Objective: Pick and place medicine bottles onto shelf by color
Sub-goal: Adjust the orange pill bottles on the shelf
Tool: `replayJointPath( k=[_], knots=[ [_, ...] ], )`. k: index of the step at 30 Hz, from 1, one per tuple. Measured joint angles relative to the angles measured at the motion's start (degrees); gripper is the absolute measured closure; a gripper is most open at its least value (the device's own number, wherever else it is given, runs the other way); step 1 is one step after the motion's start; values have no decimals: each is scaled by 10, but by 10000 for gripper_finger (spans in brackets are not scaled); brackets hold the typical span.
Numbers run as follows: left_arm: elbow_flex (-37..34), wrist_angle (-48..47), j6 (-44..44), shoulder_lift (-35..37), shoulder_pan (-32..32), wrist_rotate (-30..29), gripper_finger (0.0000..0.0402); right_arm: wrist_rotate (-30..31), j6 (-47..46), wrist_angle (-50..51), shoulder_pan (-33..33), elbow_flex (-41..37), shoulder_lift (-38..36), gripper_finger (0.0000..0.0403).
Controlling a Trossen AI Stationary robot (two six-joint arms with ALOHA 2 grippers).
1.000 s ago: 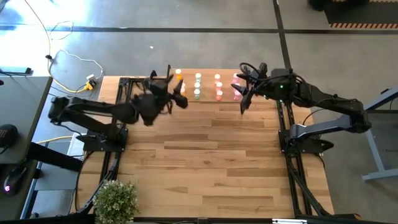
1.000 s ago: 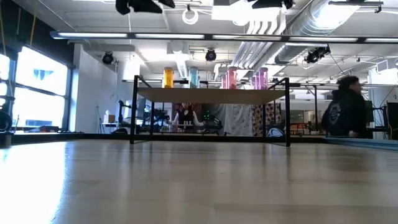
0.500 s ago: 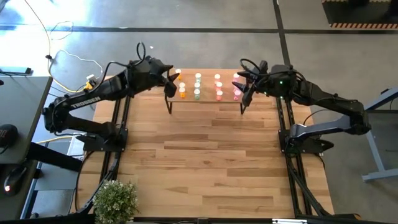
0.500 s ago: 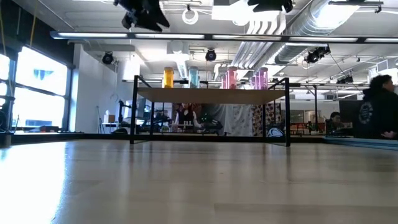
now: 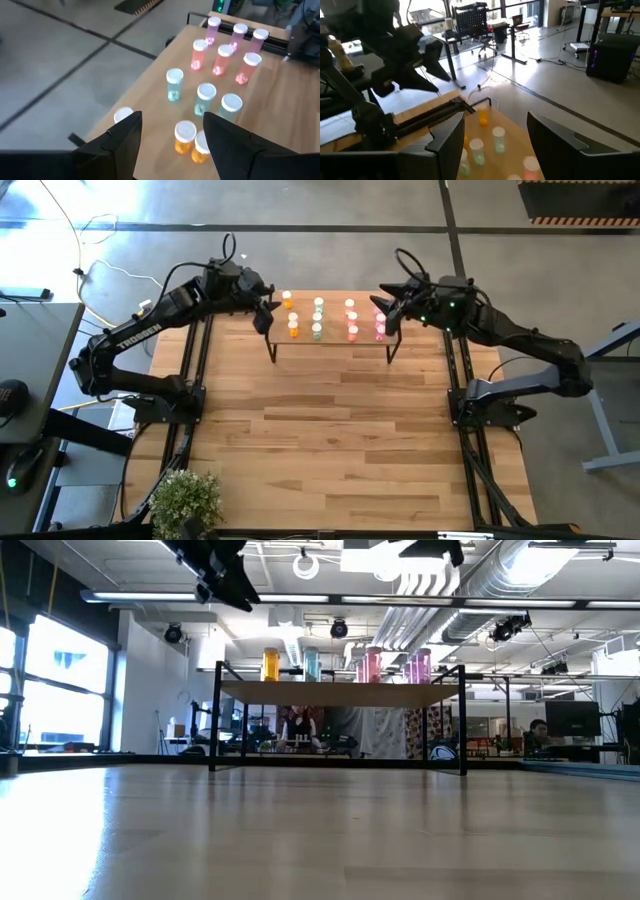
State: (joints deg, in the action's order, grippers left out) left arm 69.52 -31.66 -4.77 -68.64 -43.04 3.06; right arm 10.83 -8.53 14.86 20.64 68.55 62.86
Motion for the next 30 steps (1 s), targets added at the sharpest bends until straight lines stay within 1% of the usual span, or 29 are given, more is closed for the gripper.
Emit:
replayJointPath(
  k=[2, 6, 8, 10, 14, 16, 19, 22, 27, 30],
  knots=[
    [0, -12, 14, 0, -2, 8, 200, -8, -6, -18, -1, 0, 13, 197],
    [0, -50, 50, 0, 11, 9, 200, -5, -23, -17, -4, 0, 36, 197],
    [-5, -63, 58, 0, 29, -8, 200, -4, -31, -12, -4, 0, 43, 197],
    [-24, -54, 73, 1, 56, -35, 200, -4, -32, -11, -4, 0, 49, 197],
    [-80, -16, 82, 0, 112, -95, 200, 12, -29, -9, -4, 0, 51, 197],
    [-110, 13, 91, 0, 136, -109, 200, 25, -18, -7, -4, 0, 51, 197],
    [-156, 74, 98, 0, 167, -115, 200, 27, -9, -7, -3, 0, 51, 197],
    [-192, 130, 119, 0, 187, -136, 200, 27, 0, -5, -3, 0, 51, 197],
    [-233, 207, 122, 0, 210, -190, 200, 27, 6, -5, -4, 0, 51, 197],
    [-247, 229, 121, 0, 215, -195, 200, 27, 15, -5, -3, 0, 51, 197]
  ],
)
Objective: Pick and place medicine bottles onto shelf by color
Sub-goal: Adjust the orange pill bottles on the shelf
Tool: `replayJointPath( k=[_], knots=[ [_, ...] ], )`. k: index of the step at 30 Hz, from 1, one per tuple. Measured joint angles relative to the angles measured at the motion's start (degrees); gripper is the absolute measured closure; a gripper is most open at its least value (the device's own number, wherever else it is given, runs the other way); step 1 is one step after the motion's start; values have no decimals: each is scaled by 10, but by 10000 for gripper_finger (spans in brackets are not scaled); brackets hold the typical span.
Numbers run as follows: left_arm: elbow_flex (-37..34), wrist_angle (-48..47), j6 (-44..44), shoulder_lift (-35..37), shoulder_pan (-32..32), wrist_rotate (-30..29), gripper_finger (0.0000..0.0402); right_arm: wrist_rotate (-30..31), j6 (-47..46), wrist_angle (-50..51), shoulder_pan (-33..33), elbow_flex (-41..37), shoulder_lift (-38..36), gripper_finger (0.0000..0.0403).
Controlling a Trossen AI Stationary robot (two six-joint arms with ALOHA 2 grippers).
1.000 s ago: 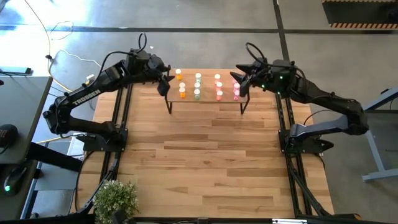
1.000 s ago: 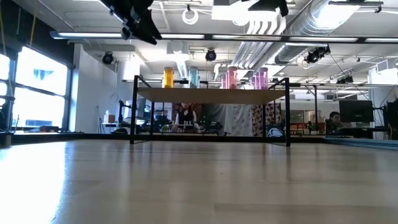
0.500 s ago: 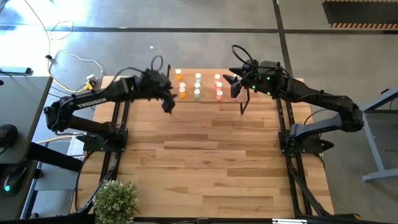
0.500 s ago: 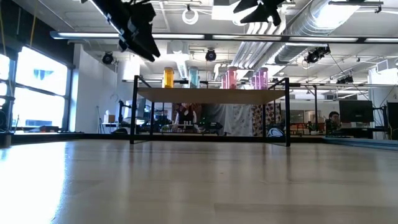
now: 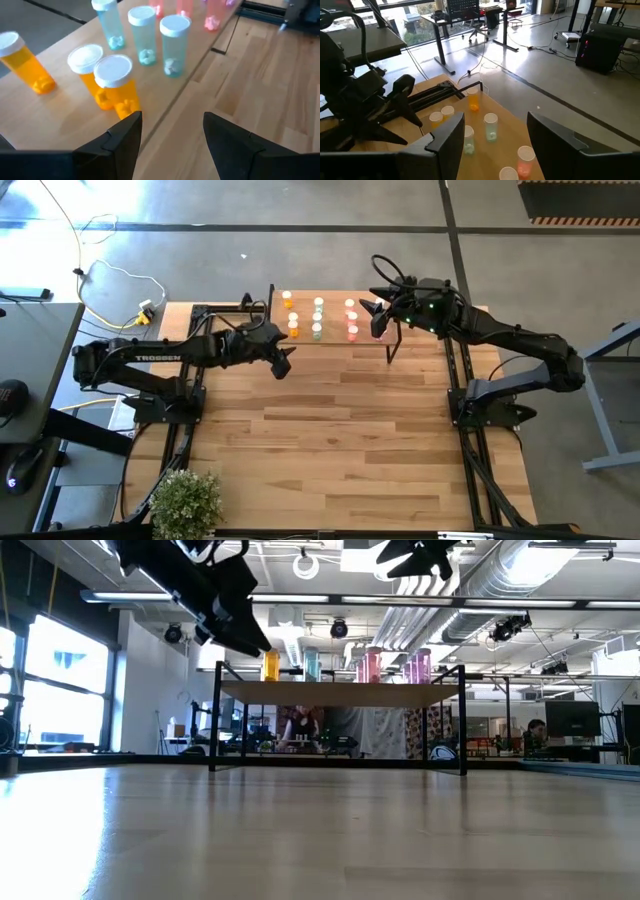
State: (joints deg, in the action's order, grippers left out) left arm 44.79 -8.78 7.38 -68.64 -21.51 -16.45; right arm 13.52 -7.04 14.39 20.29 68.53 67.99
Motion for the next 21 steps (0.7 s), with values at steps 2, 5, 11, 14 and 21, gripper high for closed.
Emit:
replayJointPath(
  k=[2, 5, 11, 14, 21],
  knots=[
    [-3, 0, 1, 0, -1, 2, 201, 0, 0, 0, 0, 0, 0, 197],
    [-4, 2, 8, -5, 1, 2, 211, 0, 0, 0, 0, 0, 0, 197],
    [-4, 15, 10, -34, 4, 16, 258, 0, 0, 2, 0, 0, 0, 197],
    [-5, 43, 5, -53, 6, 11, 287, 0, 0, 4, 0, 0, 0, 197],
    [-4, 78, -8, -74, 5, 0, 342, 0, 0, 18, 0, 0, 0, 197]
  ],
)
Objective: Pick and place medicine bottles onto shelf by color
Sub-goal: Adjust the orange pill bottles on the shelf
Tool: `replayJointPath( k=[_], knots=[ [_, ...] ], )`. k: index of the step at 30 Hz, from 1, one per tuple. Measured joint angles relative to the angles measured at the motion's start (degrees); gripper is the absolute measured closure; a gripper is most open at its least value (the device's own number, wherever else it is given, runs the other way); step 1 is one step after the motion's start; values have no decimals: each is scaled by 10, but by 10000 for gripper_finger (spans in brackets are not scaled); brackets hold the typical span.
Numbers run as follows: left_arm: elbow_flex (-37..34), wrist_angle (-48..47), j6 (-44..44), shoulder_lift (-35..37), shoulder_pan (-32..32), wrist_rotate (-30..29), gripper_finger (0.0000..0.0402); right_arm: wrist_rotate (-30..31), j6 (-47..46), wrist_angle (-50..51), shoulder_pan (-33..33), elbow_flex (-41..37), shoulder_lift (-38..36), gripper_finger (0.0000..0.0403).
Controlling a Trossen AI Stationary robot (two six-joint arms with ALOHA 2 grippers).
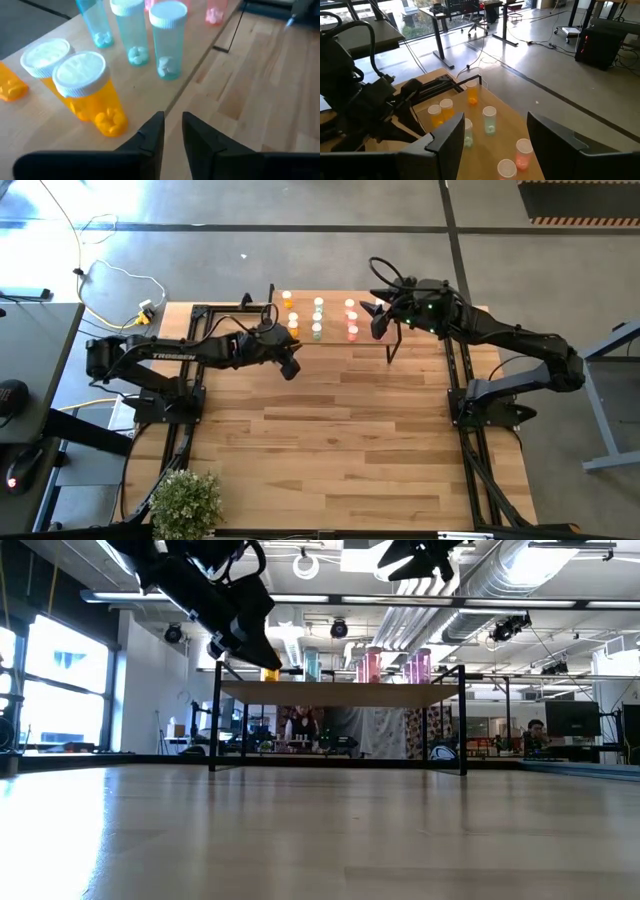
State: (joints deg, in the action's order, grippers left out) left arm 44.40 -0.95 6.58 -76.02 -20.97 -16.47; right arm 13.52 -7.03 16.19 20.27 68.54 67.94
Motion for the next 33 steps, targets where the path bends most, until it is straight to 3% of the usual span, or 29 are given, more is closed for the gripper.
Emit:
replayJointPath(
  k=[18, 33],
  knots=[
    [0, 9, -23, -7, -31, -22, 379, 0, -5, 16, 0, 0, 0, 197],
    [0, 12, -43, -7, -67, -22, 383, 0, -6, 16, 0, 0, 0, 197]
  ],
)
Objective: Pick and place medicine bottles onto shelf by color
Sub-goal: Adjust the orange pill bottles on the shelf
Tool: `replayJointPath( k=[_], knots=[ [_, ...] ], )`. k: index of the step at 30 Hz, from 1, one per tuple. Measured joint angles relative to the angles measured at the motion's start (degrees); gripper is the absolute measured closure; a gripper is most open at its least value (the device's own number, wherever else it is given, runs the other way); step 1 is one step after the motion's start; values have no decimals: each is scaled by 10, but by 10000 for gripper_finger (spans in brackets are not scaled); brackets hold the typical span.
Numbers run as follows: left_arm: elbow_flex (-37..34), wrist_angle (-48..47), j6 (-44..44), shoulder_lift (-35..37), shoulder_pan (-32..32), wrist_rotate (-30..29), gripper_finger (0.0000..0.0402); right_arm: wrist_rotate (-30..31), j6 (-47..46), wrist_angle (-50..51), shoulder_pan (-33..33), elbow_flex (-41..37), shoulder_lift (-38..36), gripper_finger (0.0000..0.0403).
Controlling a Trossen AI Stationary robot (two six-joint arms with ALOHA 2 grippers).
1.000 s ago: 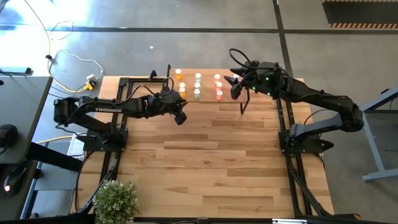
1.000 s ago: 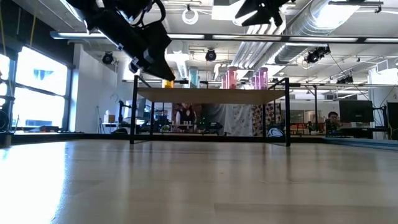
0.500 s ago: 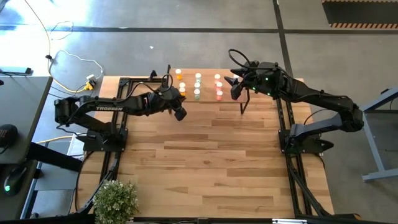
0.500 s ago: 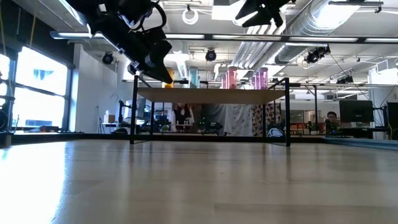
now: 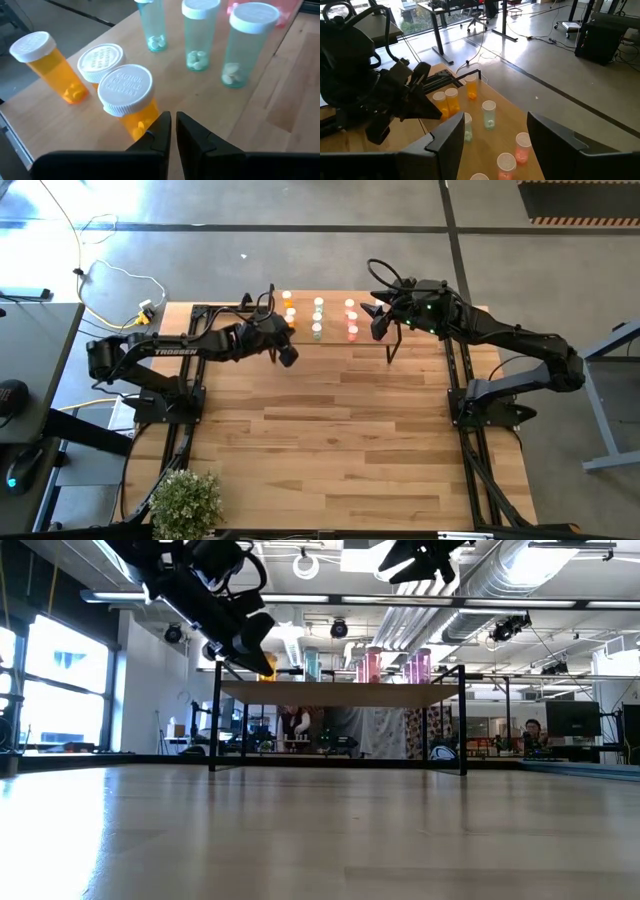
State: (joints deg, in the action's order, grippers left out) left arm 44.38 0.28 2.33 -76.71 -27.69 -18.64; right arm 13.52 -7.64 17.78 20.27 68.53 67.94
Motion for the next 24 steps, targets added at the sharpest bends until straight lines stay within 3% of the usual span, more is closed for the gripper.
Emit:
replayJointPath(
  k=[14, 24],
  knots=[
    [0, -16, 11, 10, 15, 21, 383, 0, 0, 0, 0, 0, 0, 197],
    [1, -120, 50, 84, 27, -15, 383, 0, 0, 0, 0, 0, 0, 197]
  ],
)
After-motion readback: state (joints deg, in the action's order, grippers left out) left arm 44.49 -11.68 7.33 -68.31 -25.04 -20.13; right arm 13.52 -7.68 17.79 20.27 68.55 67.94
